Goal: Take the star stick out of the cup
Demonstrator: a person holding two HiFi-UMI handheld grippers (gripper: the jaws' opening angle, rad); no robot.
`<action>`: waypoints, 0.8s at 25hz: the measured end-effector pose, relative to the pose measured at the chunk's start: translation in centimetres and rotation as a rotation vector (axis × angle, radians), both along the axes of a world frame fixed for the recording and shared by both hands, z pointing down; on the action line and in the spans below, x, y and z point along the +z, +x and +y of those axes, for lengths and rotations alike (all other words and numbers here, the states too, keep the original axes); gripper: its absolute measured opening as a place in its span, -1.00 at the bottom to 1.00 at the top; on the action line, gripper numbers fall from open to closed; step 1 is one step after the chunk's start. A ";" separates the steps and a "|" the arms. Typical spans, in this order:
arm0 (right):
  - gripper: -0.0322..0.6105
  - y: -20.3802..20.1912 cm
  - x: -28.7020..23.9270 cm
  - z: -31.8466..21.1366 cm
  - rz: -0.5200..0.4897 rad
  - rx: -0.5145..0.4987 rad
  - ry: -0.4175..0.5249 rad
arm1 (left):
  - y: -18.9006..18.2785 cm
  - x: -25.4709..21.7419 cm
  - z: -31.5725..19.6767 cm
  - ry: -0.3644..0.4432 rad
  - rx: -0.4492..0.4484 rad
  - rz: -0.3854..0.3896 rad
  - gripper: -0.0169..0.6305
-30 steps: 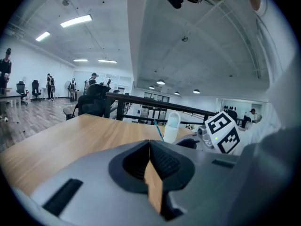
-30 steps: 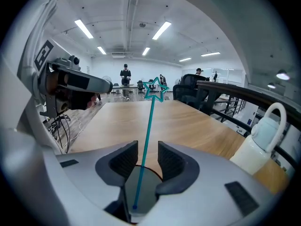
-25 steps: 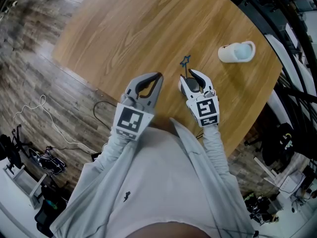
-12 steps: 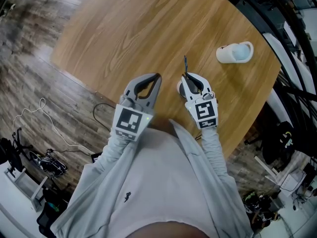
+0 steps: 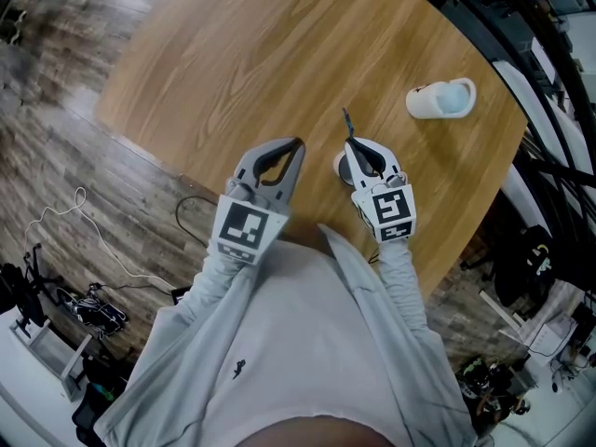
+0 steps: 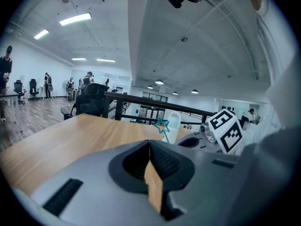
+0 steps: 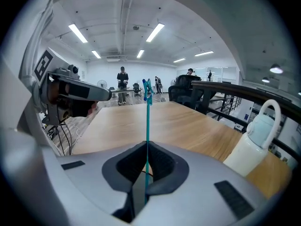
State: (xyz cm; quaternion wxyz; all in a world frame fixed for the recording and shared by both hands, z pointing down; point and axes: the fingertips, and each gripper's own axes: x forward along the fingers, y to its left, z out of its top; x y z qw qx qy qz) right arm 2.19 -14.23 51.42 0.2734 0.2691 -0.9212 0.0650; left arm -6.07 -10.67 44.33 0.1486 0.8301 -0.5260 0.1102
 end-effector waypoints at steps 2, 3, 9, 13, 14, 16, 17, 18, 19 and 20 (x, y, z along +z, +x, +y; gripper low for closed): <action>-0.83 -0.1 0.0 0.0 -0.002 0.004 -0.004 | -0.1 -0.1 -0.1 0.002 0.006 -0.001 -0.89; -0.83 -0.2 -0.1 0.0 -0.002 0.004 -0.003 | -0.2 -0.1 -0.1 0.003 0.009 -0.002 -0.89; -0.83 -0.6 -0.7 0.2 -0.005 0.008 0.003 | -0.3 -0.6 -0.1 0.012 0.026 0.001 -0.89; -0.83 -0.6 -1.1 0.4 -0.011 0.019 0.007 | -0.5 -0.8 -0.2 0.020 0.035 0.001 -0.89; -0.83 -0.6 -1.3 0.4 -0.013 0.022 0.009 | -0.5 -0.9 -0.2 0.022 0.037 0.000 -0.89; -0.83 -0.5 -1.5 0.4 -0.017 0.031 0.011 | -0.5 -1.0 -0.3 0.027 0.042 -0.001 -0.89; -0.83 -0.5 -1.6 0.4 -0.020 0.036 0.013 | -0.5 -1.1 -0.4 0.029 0.044 -0.001 -0.88; -0.83 -0.4 -1.8 0.4 -0.022 0.040 0.015 | -0.4 -1.2 -0.4 0.032 0.046 -0.001 -0.89; -0.83 -0.3 -1.9 0.4 -0.025 0.044 0.018 | -0.4 -1.3 -0.4 0.035 0.048 -0.001 -0.89; -0.83 -0.3 -2.2 0.4 -0.028 0.048 0.022 | -0.4 -1.4 -0.4 0.038 0.049 -0.002 -0.89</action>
